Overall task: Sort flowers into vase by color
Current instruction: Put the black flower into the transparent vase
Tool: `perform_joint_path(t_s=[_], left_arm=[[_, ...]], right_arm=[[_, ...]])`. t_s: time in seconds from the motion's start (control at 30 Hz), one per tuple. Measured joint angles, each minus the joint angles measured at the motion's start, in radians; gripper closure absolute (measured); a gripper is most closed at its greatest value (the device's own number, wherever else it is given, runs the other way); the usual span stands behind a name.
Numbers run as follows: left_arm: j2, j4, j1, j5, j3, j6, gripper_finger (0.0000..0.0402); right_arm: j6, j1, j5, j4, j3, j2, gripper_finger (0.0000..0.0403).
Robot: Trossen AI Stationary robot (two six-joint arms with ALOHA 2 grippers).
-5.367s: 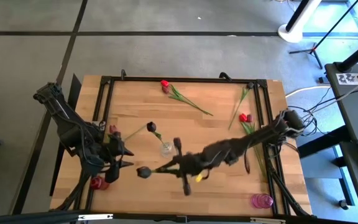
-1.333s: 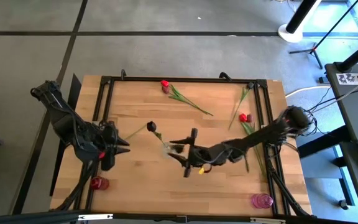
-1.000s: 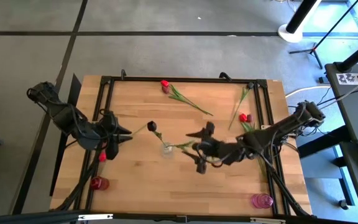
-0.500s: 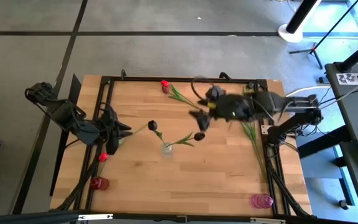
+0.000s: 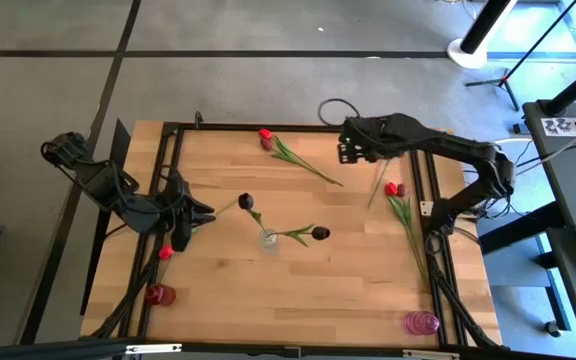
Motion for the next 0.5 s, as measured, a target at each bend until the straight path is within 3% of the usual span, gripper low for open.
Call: perform_joint_path(t_s=[0.13, 0.3, 0.5], left_arm=[[0.028, 0.0, -0.031, 0.003, -0.002, -0.008, 0.0297], [0.036, -0.025, -0.066, 0.003, -0.002, -0.028, 0.0297], [0.011, -0.117, -0.069, -0.042, -0.002, -0.052, 0.0297]], right_arm=[[0.091, -0.111, -0.06, 0.049, -0.194, 0.001, 0.0094], [0.152, -0.229, -0.018, 0.148, -0.372, 0.001, 0.0102], [0.144, -0.425, -0.01, 0.44, -0.54, 0.02, 0.0146]])
